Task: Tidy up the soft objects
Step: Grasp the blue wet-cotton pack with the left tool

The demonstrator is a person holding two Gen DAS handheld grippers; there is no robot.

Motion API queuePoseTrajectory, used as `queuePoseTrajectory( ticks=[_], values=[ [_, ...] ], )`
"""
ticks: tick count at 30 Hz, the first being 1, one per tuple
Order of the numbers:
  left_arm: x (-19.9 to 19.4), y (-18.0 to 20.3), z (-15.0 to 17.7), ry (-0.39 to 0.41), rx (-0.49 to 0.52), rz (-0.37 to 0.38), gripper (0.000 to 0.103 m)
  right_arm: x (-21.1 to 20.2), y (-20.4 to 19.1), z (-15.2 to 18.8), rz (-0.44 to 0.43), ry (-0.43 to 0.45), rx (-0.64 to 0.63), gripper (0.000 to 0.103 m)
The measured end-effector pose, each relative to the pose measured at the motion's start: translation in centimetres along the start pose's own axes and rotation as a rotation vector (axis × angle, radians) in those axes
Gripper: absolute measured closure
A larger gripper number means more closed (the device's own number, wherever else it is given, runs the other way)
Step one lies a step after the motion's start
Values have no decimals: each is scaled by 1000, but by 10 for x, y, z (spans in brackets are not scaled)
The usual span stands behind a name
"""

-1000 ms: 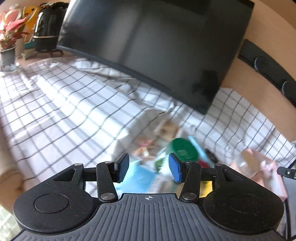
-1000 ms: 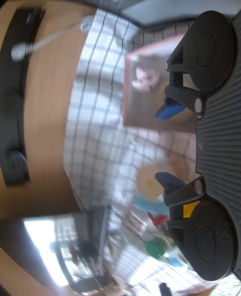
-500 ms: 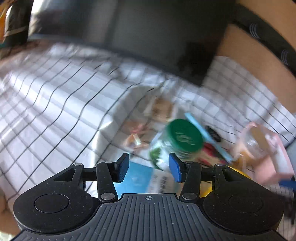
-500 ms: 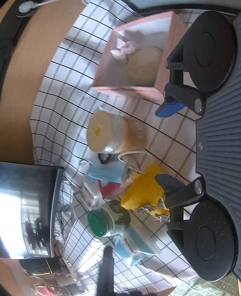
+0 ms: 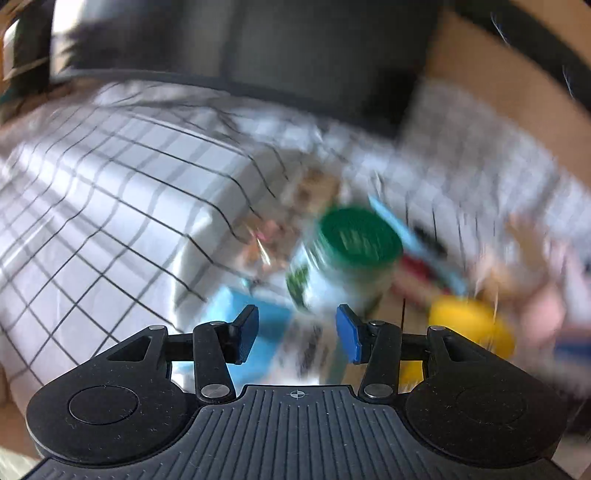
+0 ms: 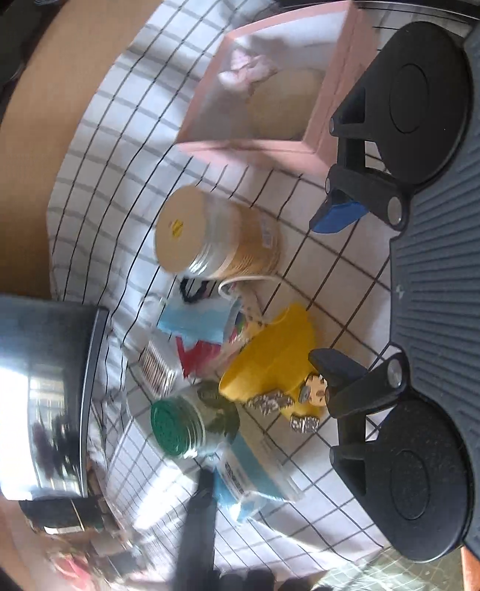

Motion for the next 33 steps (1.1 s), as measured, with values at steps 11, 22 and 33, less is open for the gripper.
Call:
queuePoseTrajectory(
  ticks=[11,22,33],
  values=[
    [-44,-37,13,32,-98,-163,52,15,22,-14,-54,40,6,33],
    [13,-6,-4,2,-115,-290,47,29,32,-10,-161,83,2,33],
    [44,-3,9,-115,-83,-258,33,30,40,0,-170,123,-8,28]
  ],
)
Point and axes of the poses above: each gripper's, at about its wrist camera, not at the fingertips, and x roughly the way its jaws point, y to its right, z to its underside, the point moved 2 cm from there along x, roughly the way its jaws point, and after that the axes turned 11 degrees about y, right-handed, at the moved point
